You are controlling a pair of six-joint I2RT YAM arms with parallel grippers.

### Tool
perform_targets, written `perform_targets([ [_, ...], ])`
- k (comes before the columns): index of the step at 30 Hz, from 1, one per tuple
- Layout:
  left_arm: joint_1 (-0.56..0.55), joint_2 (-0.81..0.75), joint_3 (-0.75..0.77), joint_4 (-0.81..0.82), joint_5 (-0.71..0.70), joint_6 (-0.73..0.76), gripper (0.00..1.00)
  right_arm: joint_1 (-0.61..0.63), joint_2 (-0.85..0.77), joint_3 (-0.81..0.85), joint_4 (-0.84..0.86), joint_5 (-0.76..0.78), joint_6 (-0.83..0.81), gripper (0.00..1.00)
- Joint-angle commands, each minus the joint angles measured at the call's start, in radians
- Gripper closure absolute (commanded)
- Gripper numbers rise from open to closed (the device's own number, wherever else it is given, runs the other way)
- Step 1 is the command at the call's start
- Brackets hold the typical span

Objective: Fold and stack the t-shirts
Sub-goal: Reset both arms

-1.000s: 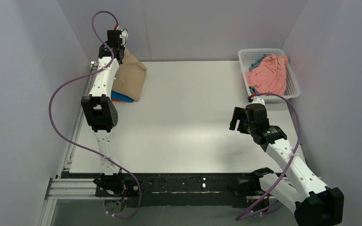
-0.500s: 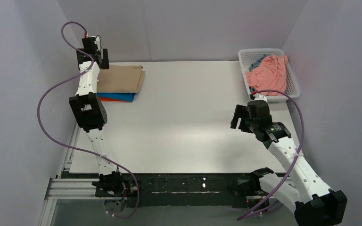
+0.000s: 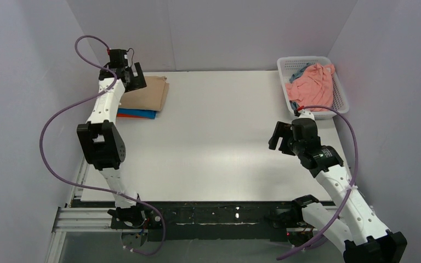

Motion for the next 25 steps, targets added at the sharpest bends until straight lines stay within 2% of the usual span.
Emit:
perform_targets([
  [1,-0.119,-0.339,-0.256,-0.069,0.062,-0.178,0.02,-0.003,-0.068,-0.043,0.051,0.012,0.019,0.13],
  [4,-0.212,-0.521,-0.500,-0.082,0.085,-0.263,0.02,-0.004,-0.108,-0.074,0.075,-0.008,0.040,0.13],
  [7,-0.277,-0.710,-0.764,-0.075,0.179,-0.425,0.02,-0.004,-0.148,-0.111,0.103,-0.025,0.045,0.13],
  [9,-0.333,-0.831,-0.947,-0.052,0.188,-0.465,0.02,-0.004,-0.165,-0.132,0.109,-0.027,0.051,0.13],
  [13,-0.418,-1.057,-1.184,-0.088,0.198,-0.515,0.02,-0.004,-0.191,-0.167,0.118,-0.027,0.054,0.13],
  [16,-0.444,-1.201,-1.290,-0.197,0.170,-0.516,0.02,-0.004,-0.199,-0.191,0.135,-0.015,0.050,0.13],
  [19,-0.459,-1.320,-1.346,-0.320,0.054,-0.519,0.02,-0.004,-0.203,-0.203,0.149,0.005,0.034,0.15],
  [25,-0.468,-1.433,-1.359,-0.364,-0.019,-0.518,0.02,-0.004,-0.220,-0.211,0.156,0.047,0.036,0.15],
])
